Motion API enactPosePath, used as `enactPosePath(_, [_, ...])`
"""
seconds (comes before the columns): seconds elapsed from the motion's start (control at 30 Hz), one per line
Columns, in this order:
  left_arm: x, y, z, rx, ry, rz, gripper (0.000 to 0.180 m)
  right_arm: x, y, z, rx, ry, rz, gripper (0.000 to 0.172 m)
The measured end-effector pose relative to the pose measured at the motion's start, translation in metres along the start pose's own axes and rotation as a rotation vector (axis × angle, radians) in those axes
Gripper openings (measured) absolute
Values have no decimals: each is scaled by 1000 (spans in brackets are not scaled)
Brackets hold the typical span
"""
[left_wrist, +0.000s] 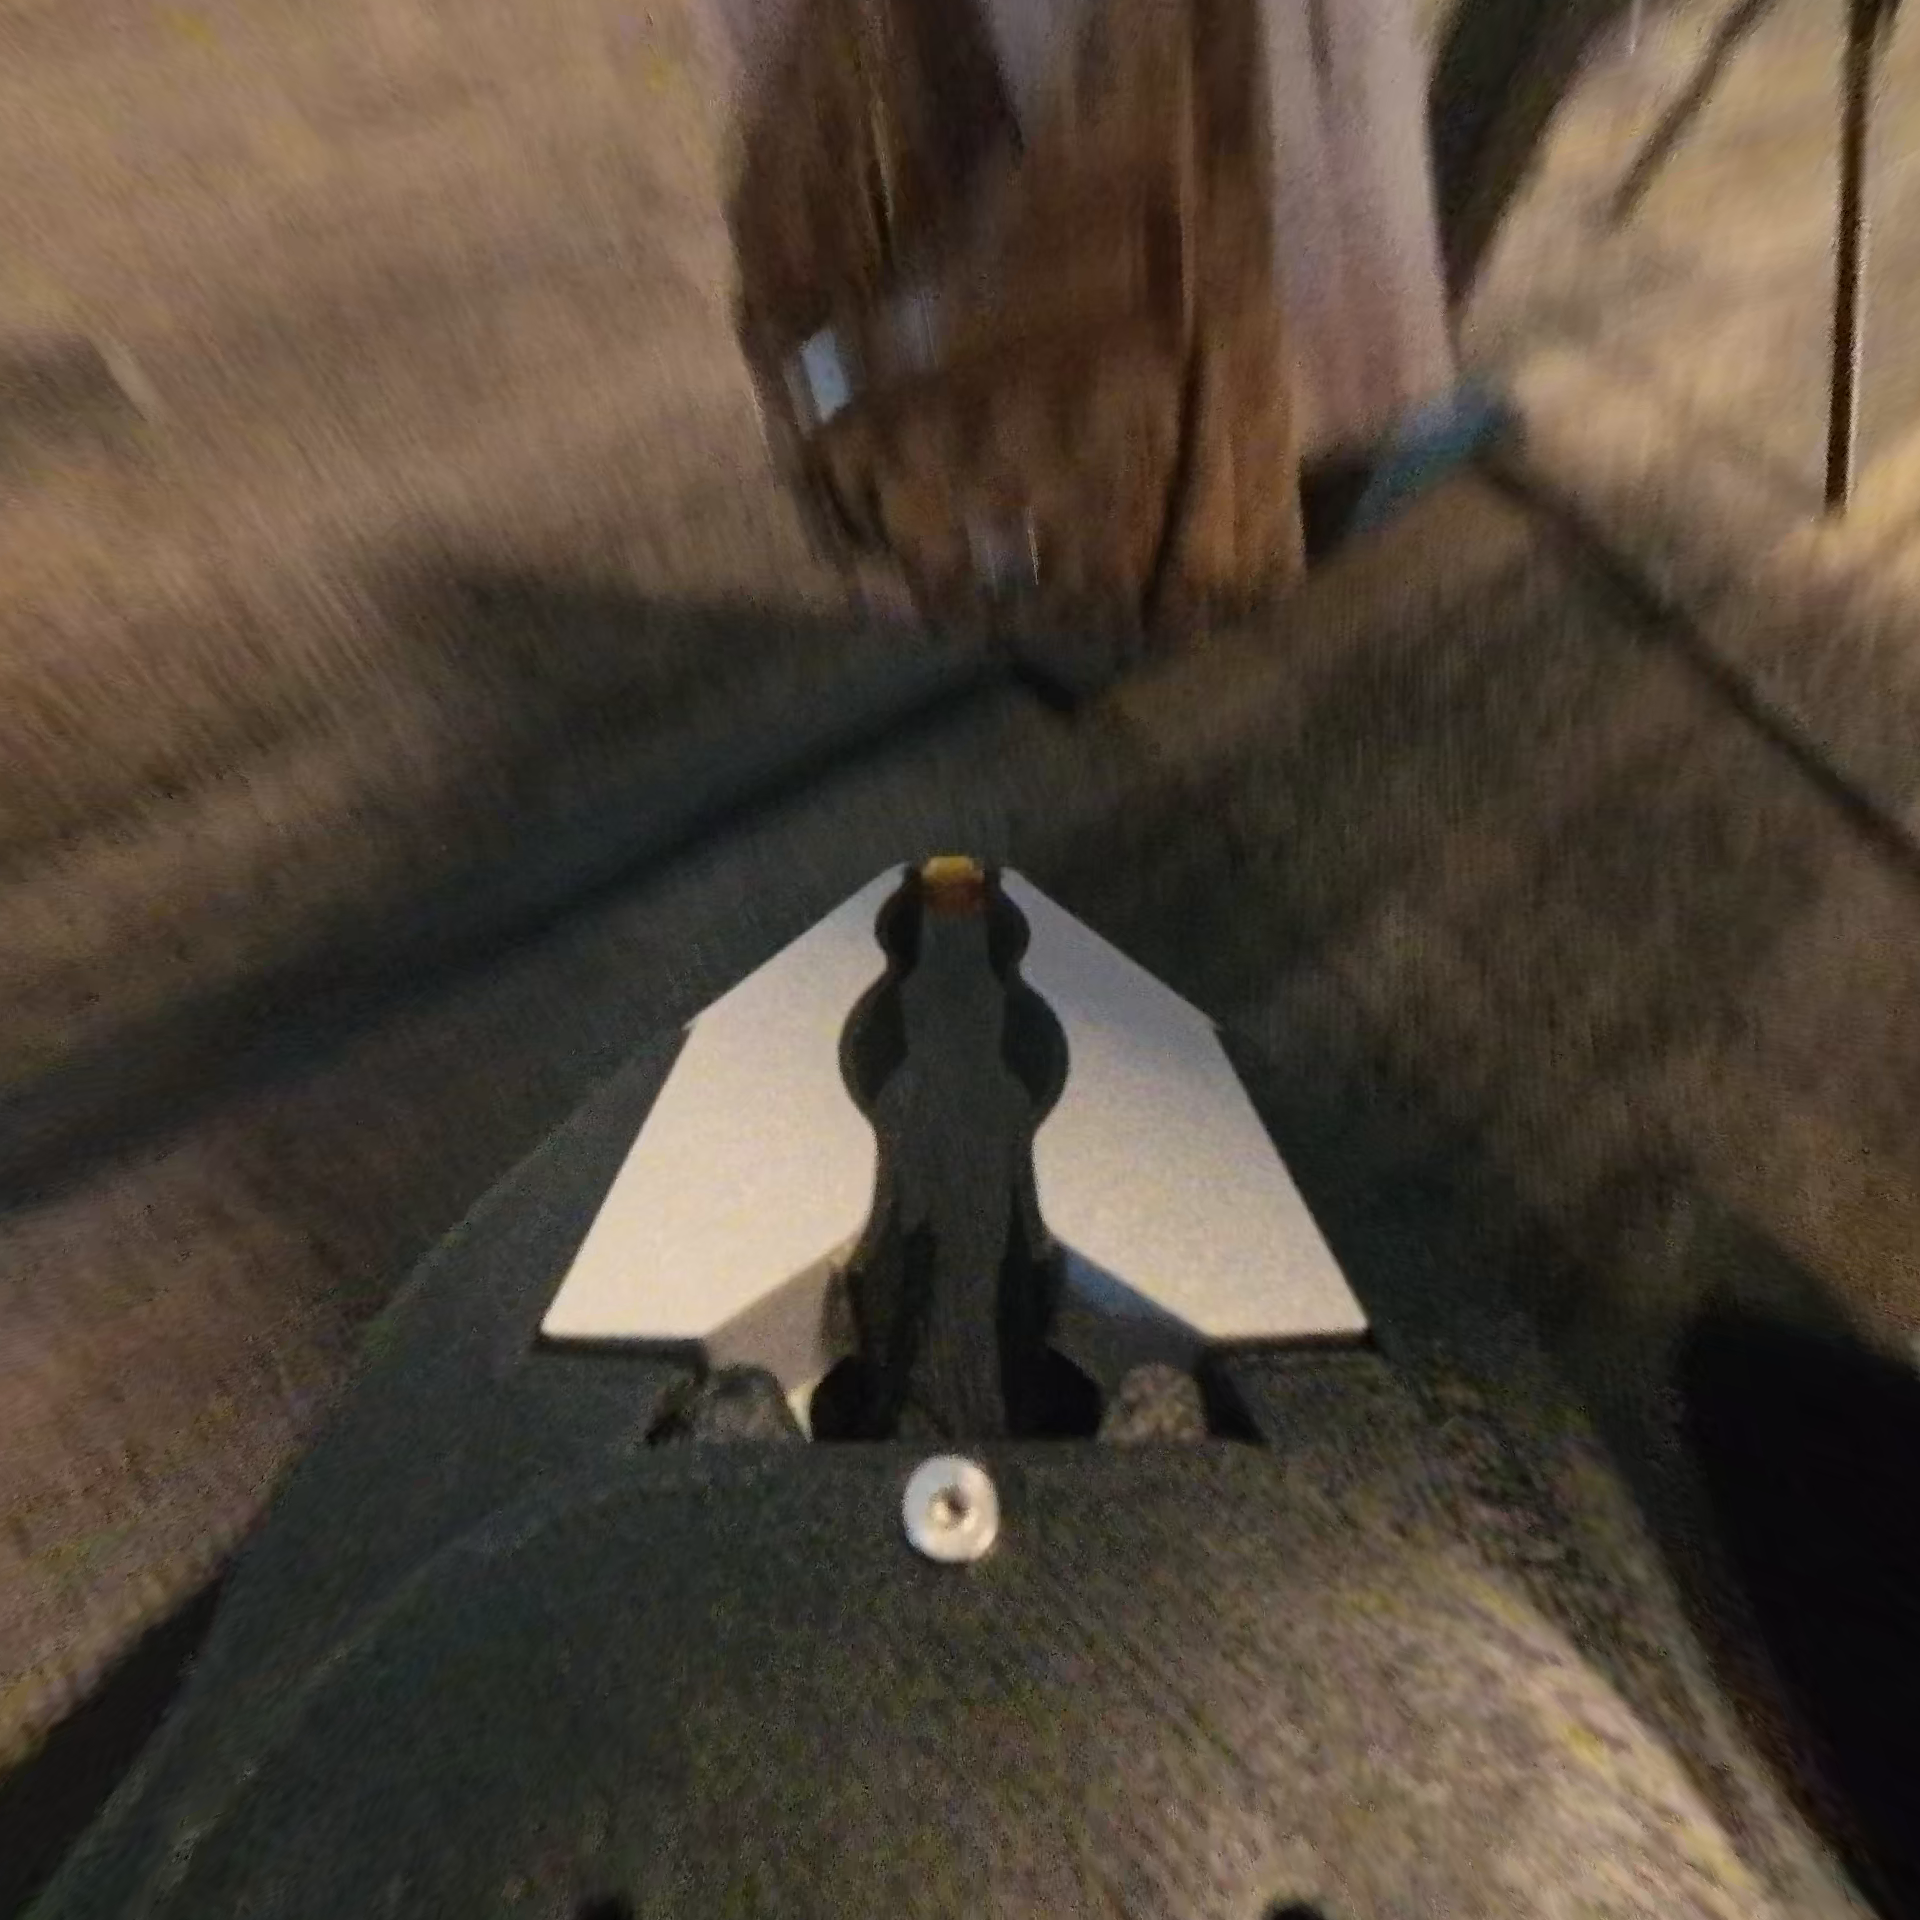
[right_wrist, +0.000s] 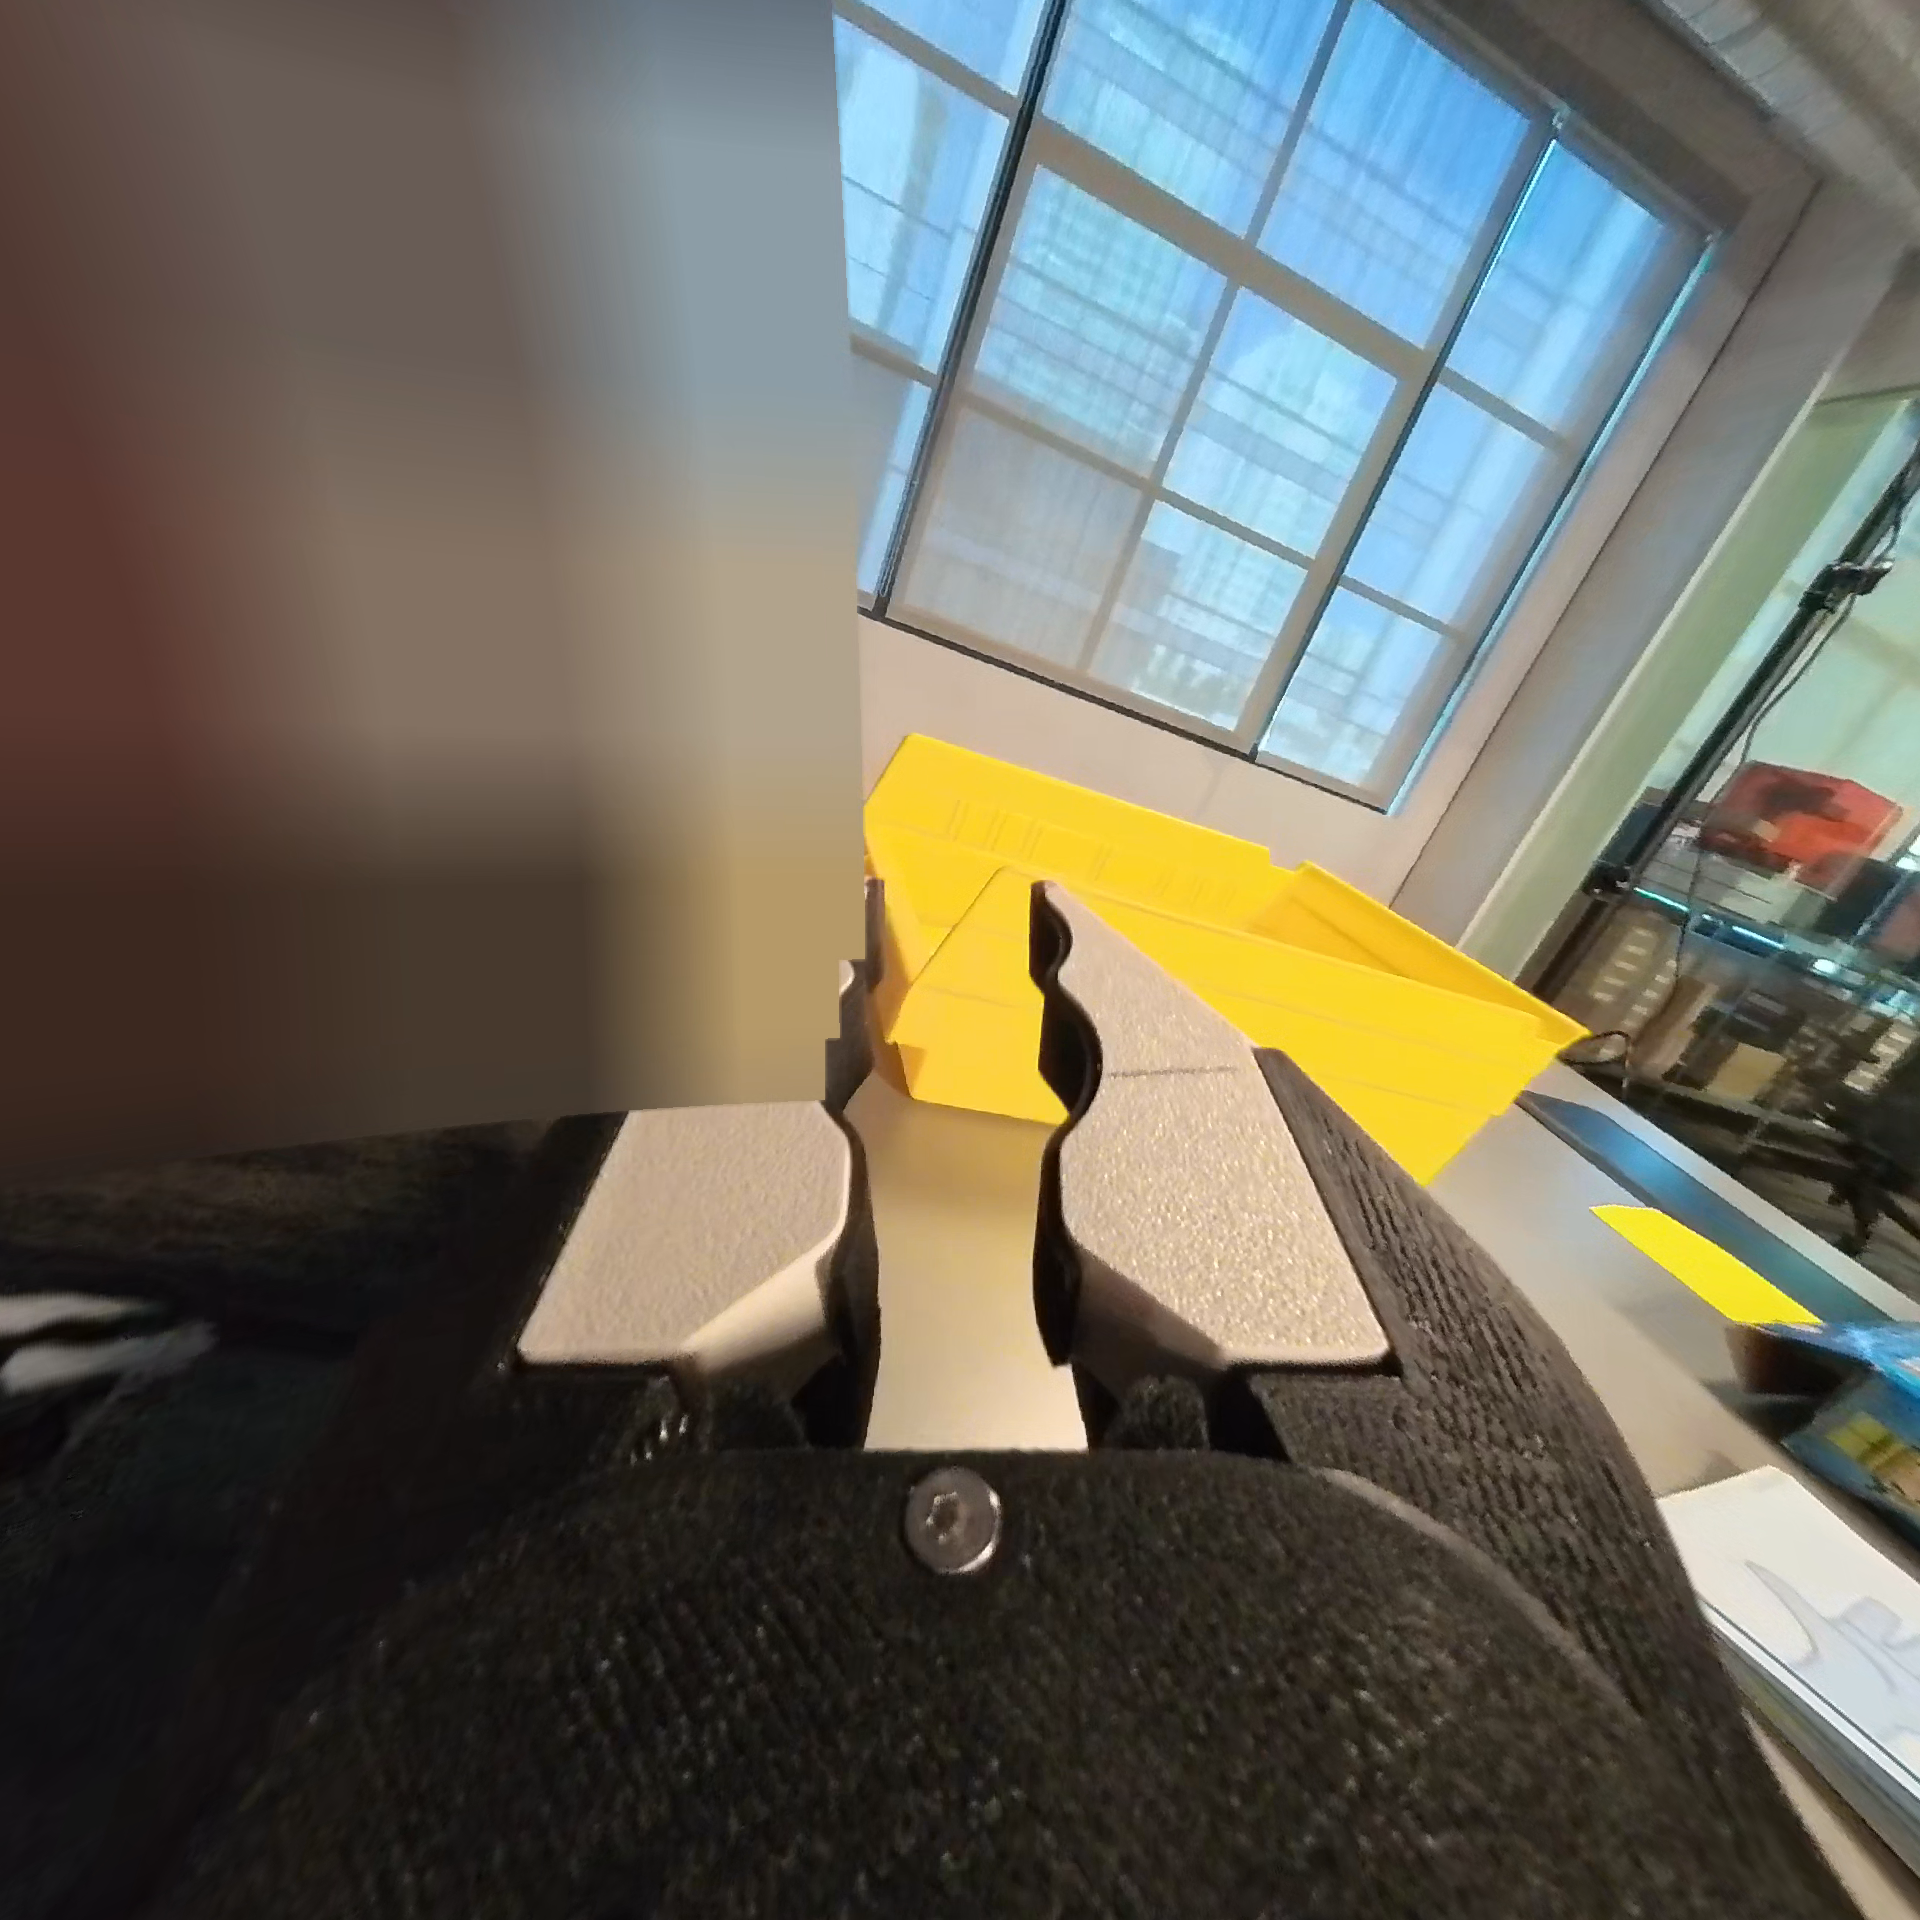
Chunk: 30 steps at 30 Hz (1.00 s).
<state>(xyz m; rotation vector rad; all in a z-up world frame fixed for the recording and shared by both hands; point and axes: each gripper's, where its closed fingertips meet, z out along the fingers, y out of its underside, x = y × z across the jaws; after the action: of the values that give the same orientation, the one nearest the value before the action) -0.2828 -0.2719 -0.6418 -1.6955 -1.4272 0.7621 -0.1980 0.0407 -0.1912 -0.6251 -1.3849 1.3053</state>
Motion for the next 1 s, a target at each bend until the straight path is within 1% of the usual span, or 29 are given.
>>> enactPosePath(0.03, [-5,-30,1,39,-15,-12,11,1,-1,0,8,0,6,25])
enactPosePath(0.07, [-10,-60,1,75,-25,-37,11,2,-1,0,12,-1,15,25])
enactPosePath(0.17, [-9,-151,-12,212,31,-178,11,7,-1,-1,25,7,63,26])
enactPosePath(0.23, [-5,-212,-26,317,50,-188,11,8,-5,-4,52,1,88,26])
enactPosePath(0.33, [6,-303,-63,504,67,-100,11,8,-10,-9,79,-14,119,26])
enactPosePath(0.43, [26,-381,-117,684,87,3,10,13,-13,-13,103,6,125,26])
enactPosePath(0.5, [53,-426,-154,790,139,60,10,16,-13,-15,105,17,134,26])
enactPosePath(0.57, [99,-462,-177,845,281,109,10,18,-14,-17,111,21,139,26])
enactPosePath(0.6, [127,-475,-183,838,362,139,10,19,-14,-16,112,25,141,26])
enactPosePath(0.63, [159,-483,-183,800,458,186,10,20,-13,-16,109,26,147,26])
enactPosePath(0.67, [190,-487,-177,724,549,245,10,20,-12,-16,106,24,152,26])
enactPosePath(0.73, [238,-484,-156,505,687,324,10,23,-12,-16,110,35,150,26])
enactPosePath(0.77, [258,-480,-149,400,766,350,11,24,-11,-16,110,42,149,26])
enactPosePath(0.8, [272,-474,-140,292,813,373,10,25,-11,-16,111,46,148,26])
enactPosePath(0.87, [292,-452,-122,32,868,446,10,25,-10,-14,108,48,138,26])
enactPosePath(0.9, [297,-442,-112,-60,864,475,10,24,-10,-13,105,45,131,26])
enactPosePath(1.0, [308,-424,-92,-185,817,558,10,22,-10,-10,106,39,109,26])
